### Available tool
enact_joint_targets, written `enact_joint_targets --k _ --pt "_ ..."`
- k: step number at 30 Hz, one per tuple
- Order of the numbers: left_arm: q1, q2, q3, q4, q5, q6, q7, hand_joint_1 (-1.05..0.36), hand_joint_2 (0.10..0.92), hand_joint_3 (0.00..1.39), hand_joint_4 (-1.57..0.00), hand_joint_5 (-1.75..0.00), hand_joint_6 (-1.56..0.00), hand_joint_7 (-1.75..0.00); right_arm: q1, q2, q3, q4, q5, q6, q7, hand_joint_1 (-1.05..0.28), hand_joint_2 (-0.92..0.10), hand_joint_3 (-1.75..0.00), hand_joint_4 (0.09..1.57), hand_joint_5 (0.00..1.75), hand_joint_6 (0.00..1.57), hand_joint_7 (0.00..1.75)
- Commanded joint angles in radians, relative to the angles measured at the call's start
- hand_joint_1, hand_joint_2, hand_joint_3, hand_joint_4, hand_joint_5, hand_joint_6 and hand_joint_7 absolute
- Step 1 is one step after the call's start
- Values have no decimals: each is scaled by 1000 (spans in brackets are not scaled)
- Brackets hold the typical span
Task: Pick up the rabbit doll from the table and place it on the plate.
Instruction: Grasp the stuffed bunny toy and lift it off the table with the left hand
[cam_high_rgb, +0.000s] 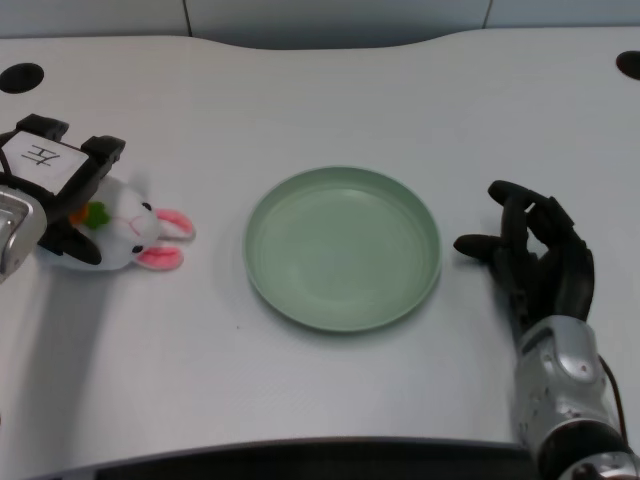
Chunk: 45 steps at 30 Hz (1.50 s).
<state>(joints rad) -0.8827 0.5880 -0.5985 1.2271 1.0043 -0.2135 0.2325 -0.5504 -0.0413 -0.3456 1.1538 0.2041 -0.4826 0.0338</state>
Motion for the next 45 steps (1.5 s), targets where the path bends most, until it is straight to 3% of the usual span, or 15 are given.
enact_joint_targets --k 1,7,15,22,24,28,32,33,35,38,40,41,42,44,45 --pt "-9 -7 -19 21 -12 8 6 -915 899 0 -115 -95 -134 -34 4 7 -5 5 13 7 3 -403 -921 -401 619 1247 512 937" --pt "-4 -11 -37 37 -23 16 14 -881 848 0 -251 -189 -242 -63 9 7 -10 4 17 -4 16 -423 -921 -380 630 1257 529 946" --pt "-2 -19 -42 49 -54 0 -35 -884 851 3 -267 -214 -290 -40 7 7 -12 3 21 -2 13 -421 -921 -373 643 1248 543 946" --pt "-18 -24 -42 51 -86 -12 -116 -893 862 5 -281 -238 -301 -27 13 8 -5 -4 18 -3 4 -408 -921 -392 621 1232 515 929" --pt "-20 -21 -45 48 -90 -22 -121 -886 859 2 -306 -249 -329 -35 12 6 -6 1 22 -5 17 -409 -921 -390 627 1234 516 929" --pt "-32 -14 -34 46 -115 -47 -172 -782 839 0 -387 -283 -411 -52 13 8 -9 -3 28 -1 22 -410 -921 -396 634 1235 531 938" --pt "-34 -8 -12 39 -150 -63 -188 -614 818 1 -504 -340 -618 -114 14 7 -3 -5 21 -1 15 -415 -921 -401 643 1230 529 935" --pt "-32 -5 -5 37 -160 -68 -188 -571 820 1 -534 -438 -701 -152 14 8 -2 -8 20 3 11 -415 -921 -403 643 1228 529 934" --pt "-27 1 2 32 -172 -82 -176 -478 825 0 -467 -1058 -773 -435 15 7 -3 -11 24 2 22 -405 -921 -417 635 1225 526 936" --pt "-16 4 -4 29 -163 -89 -107 -402 812 1 -535 -1309 -663 -936 11 7 -5 -7 26 7 15 -406 -921 -411 649 1233 534 944" --pt "-12 0 -13 31 -151 -77 -59 -355 810 2 -536 -1612 -556 -1386 10 7 -3 -6 23 7 10 -408 -921 -407 655 1233 534 943" --pt "-11 -2 -17 33 -147 -73 -40 -342 815 4 -562 -1678 -549 -1474 11 7 -2 -7 22 7 9 -409 -921 -407 654 1232 532 942" --pt "-10 -2 -20 34 -143 -71 -18 -329 815 4 -592 -1711 -554 -1525 13 9 -2 -10 22 6 10 -408 -921 -409 651 1229 528 940" --pt "-6 0 -25 33 -133 -73 39 -296 828 5 -730 -1735 -741 -1123 16 10 -2 -12 25 0 16 -402 -921 -413 646 1226 522 933" --pt "-4 2 -30 33 -126 -73 75 -291 831 4 -760 -1740 -786 -1040 15 9 -3 -10 26 2 18 -400 -921 -413 647 1227 523 931"
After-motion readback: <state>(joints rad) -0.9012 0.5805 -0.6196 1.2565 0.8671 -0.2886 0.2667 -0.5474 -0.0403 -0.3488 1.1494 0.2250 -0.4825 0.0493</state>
